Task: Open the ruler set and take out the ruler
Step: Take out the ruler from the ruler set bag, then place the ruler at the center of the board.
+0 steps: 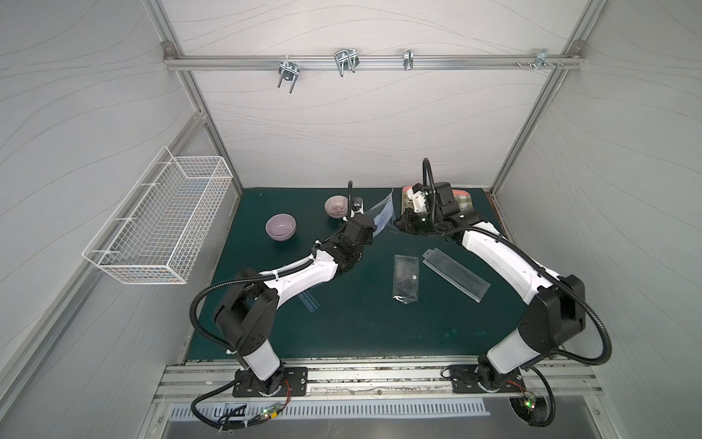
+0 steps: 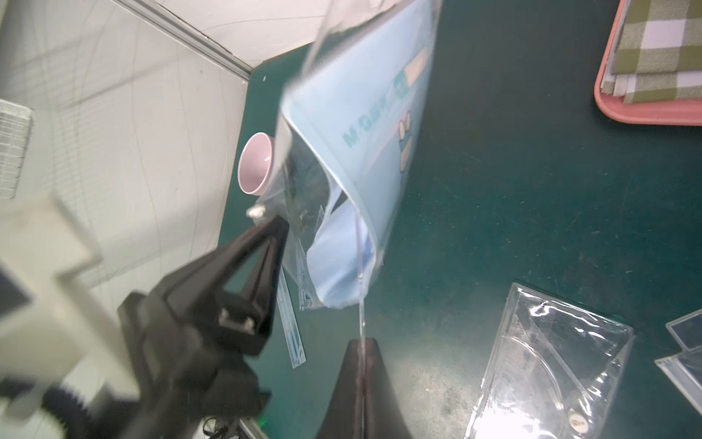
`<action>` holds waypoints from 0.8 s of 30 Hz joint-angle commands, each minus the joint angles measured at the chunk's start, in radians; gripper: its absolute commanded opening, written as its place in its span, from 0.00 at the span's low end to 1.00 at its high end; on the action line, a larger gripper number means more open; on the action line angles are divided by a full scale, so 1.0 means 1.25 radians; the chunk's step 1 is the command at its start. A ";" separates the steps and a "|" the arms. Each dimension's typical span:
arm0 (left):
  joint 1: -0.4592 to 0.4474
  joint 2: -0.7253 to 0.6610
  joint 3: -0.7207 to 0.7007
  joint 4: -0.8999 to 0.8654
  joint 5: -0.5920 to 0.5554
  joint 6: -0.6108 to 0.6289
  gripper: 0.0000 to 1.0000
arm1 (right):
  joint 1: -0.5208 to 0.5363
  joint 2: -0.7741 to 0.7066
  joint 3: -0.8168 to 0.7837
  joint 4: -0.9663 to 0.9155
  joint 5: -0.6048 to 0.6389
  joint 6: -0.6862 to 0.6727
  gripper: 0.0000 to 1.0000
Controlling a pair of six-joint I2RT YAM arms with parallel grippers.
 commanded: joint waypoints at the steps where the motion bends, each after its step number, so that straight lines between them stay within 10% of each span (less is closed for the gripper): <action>1: 0.032 -0.041 -0.008 -0.024 -0.001 -0.007 0.00 | -0.024 -0.032 -0.005 -0.009 -0.035 -0.006 0.03; 24: 0.045 -0.092 0.080 -0.214 0.027 0.037 0.00 | -0.067 0.188 -0.059 0.189 -0.239 -0.006 0.01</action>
